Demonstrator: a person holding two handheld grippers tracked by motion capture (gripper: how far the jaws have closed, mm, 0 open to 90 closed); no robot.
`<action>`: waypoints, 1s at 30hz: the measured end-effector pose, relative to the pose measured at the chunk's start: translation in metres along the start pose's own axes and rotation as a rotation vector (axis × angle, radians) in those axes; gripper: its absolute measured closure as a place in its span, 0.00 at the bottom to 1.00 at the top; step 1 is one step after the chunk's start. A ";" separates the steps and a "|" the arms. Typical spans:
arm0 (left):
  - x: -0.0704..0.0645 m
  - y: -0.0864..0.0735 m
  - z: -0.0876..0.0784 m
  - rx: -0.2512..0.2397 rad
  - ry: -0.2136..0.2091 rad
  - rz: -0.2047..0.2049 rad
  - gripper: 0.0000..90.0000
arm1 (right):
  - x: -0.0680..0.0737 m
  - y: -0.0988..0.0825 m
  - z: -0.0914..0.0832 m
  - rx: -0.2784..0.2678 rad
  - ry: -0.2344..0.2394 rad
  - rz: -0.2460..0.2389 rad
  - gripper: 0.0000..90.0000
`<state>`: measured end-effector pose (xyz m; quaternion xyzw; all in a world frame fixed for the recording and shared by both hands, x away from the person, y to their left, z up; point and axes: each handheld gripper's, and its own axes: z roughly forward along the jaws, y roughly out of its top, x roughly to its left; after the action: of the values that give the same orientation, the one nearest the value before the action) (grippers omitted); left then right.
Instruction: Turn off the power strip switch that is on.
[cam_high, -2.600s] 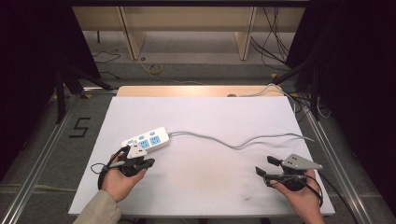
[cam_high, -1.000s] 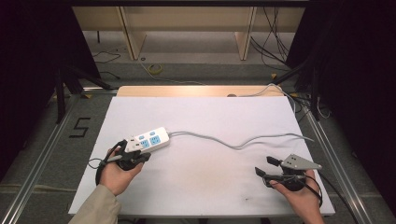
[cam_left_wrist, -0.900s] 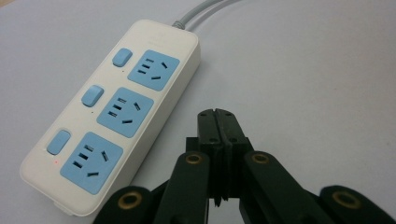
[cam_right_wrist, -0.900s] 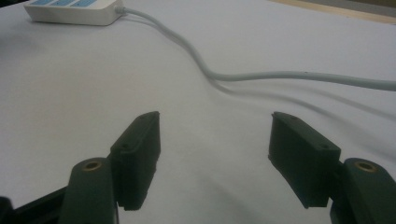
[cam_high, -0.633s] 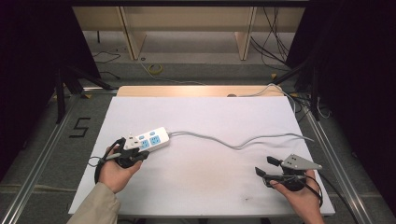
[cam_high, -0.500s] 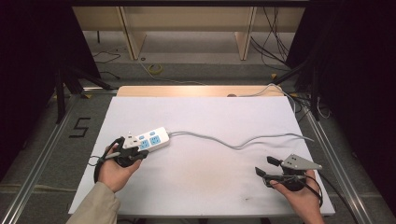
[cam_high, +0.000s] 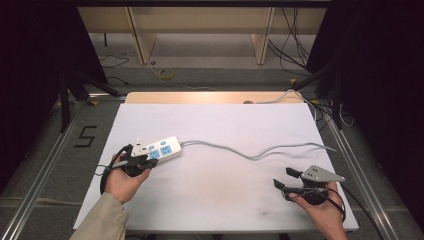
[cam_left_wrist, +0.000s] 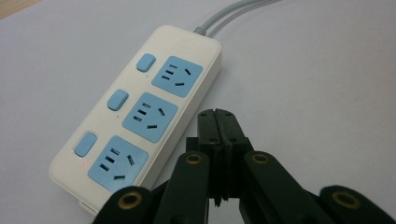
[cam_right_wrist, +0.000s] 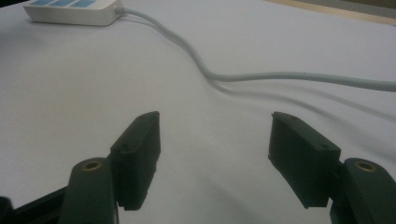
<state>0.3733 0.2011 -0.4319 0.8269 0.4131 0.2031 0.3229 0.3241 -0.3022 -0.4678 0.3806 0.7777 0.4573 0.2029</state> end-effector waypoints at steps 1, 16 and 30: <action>0.000 0.000 0.000 -0.001 0.001 -0.002 1.00 | 0.000 0.000 0.000 0.000 0.000 0.000 0.39; 0.006 0.003 0.002 0.009 0.007 -0.009 1.00 | 0.000 0.000 0.000 0.002 0.001 -0.001 0.39; 0.013 0.007 0.002 0.007 0.025 -0.023 1.00 | 0.000 0.000 0.000 0.000 0.001 -0.002 0.39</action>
<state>0.3857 0.2083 -0.4277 0.8206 0.4273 0.2082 0.3174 0.3243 -0.3022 -0.4679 0.3798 0.7782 0.4572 0.2028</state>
